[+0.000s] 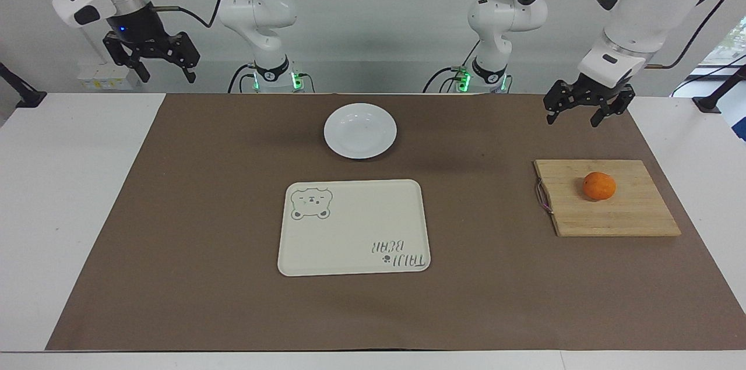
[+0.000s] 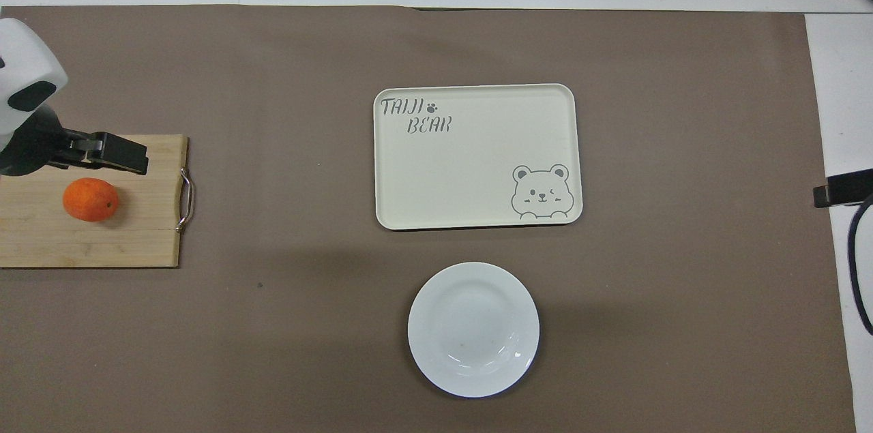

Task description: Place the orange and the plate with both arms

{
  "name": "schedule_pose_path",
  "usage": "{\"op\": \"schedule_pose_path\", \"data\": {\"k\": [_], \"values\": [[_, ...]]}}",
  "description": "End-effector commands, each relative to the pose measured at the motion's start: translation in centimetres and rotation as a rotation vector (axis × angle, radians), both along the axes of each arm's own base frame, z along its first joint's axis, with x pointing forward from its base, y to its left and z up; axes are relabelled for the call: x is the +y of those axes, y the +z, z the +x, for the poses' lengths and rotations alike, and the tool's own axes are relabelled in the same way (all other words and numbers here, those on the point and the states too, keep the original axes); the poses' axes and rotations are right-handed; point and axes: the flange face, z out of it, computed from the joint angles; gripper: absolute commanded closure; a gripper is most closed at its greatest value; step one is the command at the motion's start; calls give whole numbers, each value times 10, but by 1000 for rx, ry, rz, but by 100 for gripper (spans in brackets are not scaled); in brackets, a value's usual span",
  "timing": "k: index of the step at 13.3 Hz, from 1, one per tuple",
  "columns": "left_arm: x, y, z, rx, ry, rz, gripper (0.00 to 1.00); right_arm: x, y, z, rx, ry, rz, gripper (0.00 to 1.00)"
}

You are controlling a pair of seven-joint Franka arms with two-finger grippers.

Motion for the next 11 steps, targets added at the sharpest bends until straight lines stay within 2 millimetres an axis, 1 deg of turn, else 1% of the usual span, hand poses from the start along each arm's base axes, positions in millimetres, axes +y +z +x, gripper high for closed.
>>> {"op": "schedule_pose_path", "data": {"k": [1,5,8,11], "values": [[0,3,-10,8,-11,-4,0,-8,2,3,10,-30,-22,0],[0,4,-9,4,-13,-4,0,-2,3,1,9,-25,-12,0],[1,5,-7,1,-14,-5,0,-2,4,0,9,-23,-12,0],[-4,8,-9,-5,-19,-6,0,-2,3,1,9,-22,-12,0]]}}
